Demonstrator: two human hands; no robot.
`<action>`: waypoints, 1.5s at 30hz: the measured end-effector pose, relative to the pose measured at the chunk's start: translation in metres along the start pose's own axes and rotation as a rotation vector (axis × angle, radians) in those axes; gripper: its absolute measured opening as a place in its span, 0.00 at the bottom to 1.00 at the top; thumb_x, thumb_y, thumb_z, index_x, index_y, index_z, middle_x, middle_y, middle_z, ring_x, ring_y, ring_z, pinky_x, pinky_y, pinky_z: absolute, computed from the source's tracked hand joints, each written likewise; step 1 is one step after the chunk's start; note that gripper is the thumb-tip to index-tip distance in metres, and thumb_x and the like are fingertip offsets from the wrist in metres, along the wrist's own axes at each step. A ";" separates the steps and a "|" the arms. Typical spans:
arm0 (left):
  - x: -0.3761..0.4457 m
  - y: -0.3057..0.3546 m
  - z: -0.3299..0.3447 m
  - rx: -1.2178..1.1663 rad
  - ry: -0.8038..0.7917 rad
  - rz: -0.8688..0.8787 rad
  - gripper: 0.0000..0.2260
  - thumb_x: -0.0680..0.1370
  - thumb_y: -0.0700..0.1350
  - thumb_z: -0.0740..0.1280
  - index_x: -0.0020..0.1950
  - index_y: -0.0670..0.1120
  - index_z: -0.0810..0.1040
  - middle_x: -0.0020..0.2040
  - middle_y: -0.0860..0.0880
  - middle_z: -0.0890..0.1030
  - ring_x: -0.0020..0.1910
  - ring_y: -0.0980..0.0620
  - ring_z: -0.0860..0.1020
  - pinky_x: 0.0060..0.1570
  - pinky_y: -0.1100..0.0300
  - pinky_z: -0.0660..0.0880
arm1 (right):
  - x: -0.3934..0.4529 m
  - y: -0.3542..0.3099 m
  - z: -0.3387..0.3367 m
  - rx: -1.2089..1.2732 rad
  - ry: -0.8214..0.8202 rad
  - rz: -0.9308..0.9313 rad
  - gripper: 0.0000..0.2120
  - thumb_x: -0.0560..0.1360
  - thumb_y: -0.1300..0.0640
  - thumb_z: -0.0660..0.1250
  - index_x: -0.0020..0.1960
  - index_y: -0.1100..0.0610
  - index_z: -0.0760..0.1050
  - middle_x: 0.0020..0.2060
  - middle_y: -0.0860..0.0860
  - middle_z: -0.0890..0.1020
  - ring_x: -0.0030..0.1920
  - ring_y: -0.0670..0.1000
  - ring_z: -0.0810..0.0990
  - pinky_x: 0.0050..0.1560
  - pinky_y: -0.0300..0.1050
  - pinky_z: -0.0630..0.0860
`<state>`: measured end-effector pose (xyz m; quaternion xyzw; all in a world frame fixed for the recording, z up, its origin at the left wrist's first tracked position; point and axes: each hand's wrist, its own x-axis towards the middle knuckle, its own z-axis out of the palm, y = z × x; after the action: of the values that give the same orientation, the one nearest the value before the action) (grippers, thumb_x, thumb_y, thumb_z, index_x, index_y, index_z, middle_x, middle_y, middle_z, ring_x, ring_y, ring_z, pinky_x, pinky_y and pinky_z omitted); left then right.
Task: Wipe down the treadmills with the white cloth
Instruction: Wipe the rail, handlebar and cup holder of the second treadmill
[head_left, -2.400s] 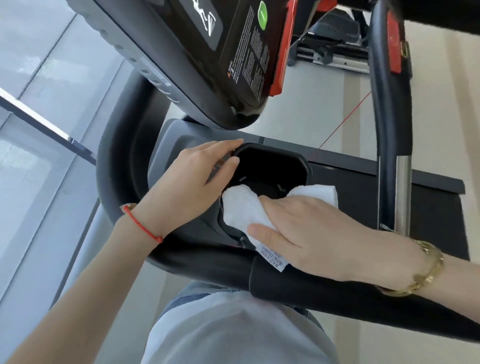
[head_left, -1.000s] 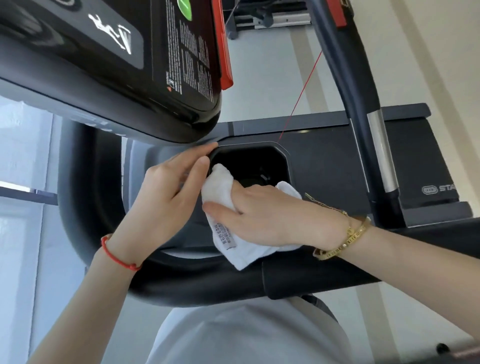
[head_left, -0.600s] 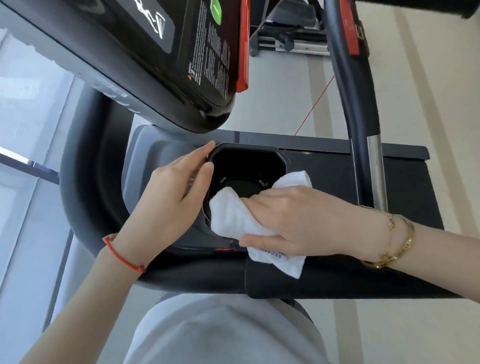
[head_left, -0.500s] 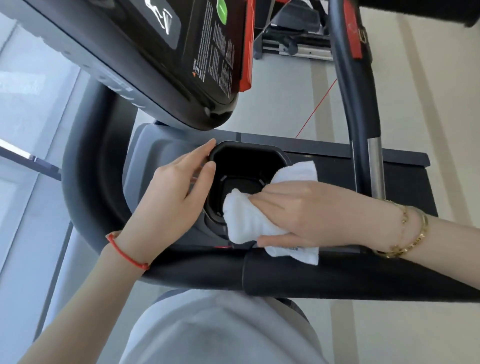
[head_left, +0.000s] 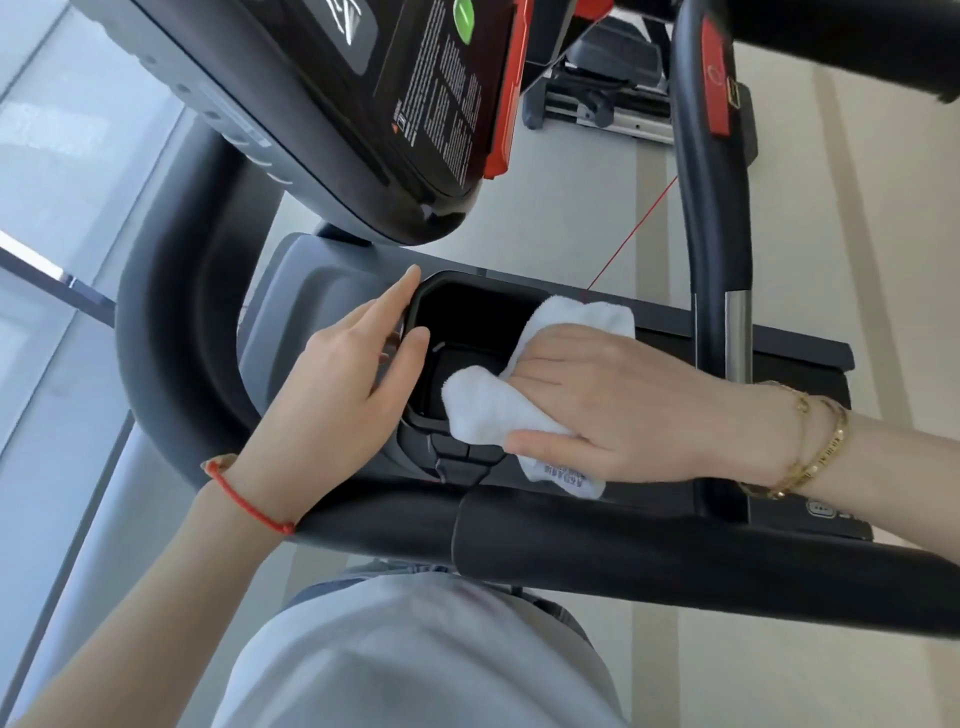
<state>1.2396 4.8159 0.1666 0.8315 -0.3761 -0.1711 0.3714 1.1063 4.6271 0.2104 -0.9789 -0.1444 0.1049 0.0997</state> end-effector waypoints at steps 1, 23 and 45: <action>-0.001 0.001 0.000 0.001 0.003 -0.001 0.25 0.81 0.53 0.57 0.80 0.52 0.62 0.52 0.53 0.77 0.47 0.56 0.76 0.47 0.80 0.67 | 0.001 -0.002 -0.003 0.071 -0.021 0.031 0.17 0.83 0.43 0.50 0.41 0.48 0.70 0.35 0.45 0.76 0.41 0.49 0.73 0.50 0.40 0.66; -0.004 0.000 -0.001 -0.071 0.114 -0.022 0.18 0.83 0.45 0.62 0.73 0.49 0.73 0.56 0.59 0.78 0.53 0.62 0.78 0.55 0.76 0.70 | 0.034 0.032 -0.016 -0.141 -0.140 -0.158 0.19 0.79 0.50 0.56 0.68 0.50 0.71 0.62 0.50 0.77 0.55 0.56 0.74 0.58 0.48 0.64; -0.009 0.000 -0.002 -0.037 0.057 -0.032 0.20 0.82 0.46 0.65 0.74 0.49 0.71 0.52 0.56 0.79 0.50 0.57 0.80 0.41 0.80 0.66 | 0.072 0.008 -0.003 -0.293 -0.522 -0.034 0.14 0.80 0.50 0.56 0.49 0.56 0.76 0.41 0.49 0.67 0.47 0.52 0.68 0.49 0.49 0.69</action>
<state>1.2353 4.8237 0.1680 0.8349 -0.3487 -0.1600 0.3946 1.1764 4.6406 0.1992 -0.9202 -0.1949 0.3295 -0.0815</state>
